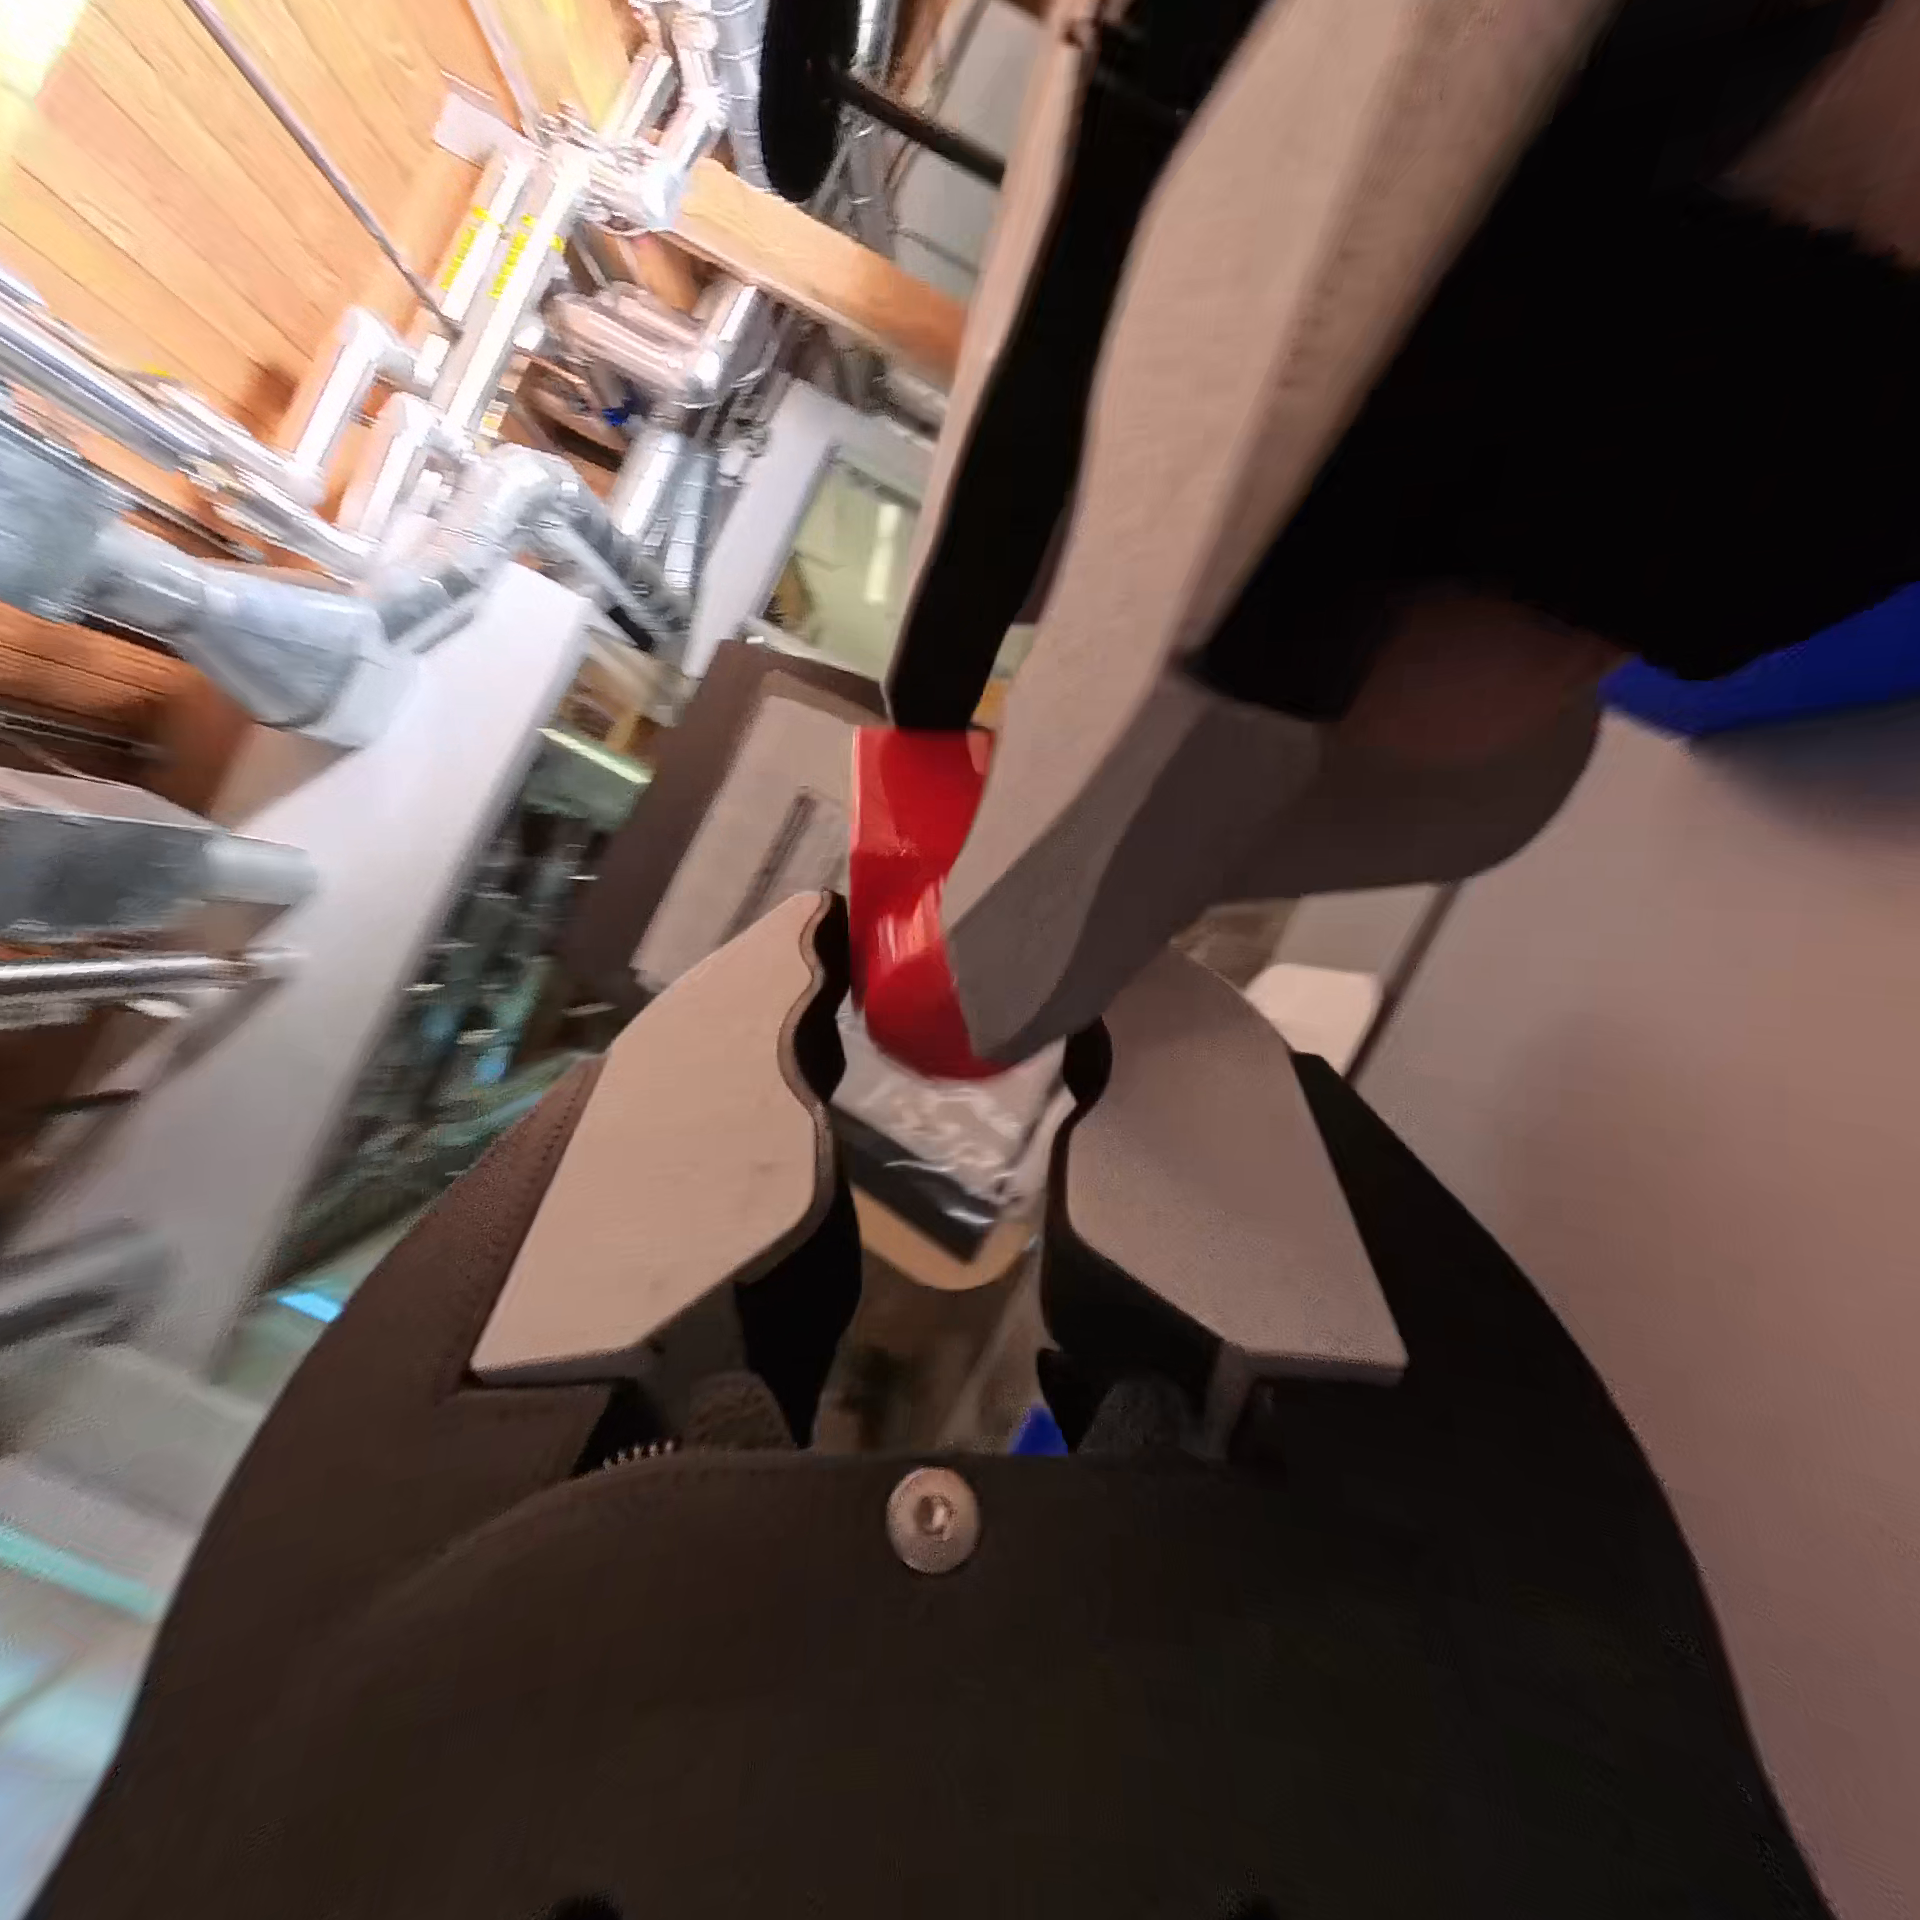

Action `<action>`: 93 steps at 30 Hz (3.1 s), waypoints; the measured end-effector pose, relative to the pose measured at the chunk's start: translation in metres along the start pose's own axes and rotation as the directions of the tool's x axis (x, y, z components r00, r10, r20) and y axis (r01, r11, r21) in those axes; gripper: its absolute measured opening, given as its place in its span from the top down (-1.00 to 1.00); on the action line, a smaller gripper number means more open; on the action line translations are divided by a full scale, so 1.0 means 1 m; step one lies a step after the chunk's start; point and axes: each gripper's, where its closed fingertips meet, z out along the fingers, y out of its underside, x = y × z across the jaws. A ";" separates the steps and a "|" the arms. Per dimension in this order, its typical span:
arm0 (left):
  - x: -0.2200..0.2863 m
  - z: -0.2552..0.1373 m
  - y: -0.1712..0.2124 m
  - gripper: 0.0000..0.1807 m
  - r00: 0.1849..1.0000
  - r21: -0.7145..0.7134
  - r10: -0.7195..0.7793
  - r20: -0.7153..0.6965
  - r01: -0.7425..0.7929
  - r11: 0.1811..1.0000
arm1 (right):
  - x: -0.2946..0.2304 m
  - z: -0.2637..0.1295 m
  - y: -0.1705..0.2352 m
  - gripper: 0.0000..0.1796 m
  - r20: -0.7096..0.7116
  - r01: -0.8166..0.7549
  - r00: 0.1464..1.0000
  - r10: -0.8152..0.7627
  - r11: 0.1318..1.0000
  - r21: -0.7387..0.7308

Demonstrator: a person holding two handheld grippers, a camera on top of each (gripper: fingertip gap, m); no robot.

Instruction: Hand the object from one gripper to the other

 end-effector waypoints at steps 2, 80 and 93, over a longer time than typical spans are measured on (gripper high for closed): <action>0.002 -0.003 -0.001 0.52 0.978 0.007 -0.158 -0.137 0.161 0.987 | 0.006 -0.008 -0.005 0.30 0.009 0.096 0.995 -0.098 0.992 0.086; -0.031 -0.035 -0.027 0.63 0.997 0.335 -0.083 -0.009 0.081 0.939 | -0.005 -0.008 -0.022 0.12 0.506 -0.653 0.699 0.505 0.739 0.164; -0.008 -0.040 -0.044 0.53 0.967 0.389 -0.149 -0.206 0.220 0.894 | -0.010 -0.016 -0.028 0.59 0.795 -0.938 0.070 0.602 0.311 -0.154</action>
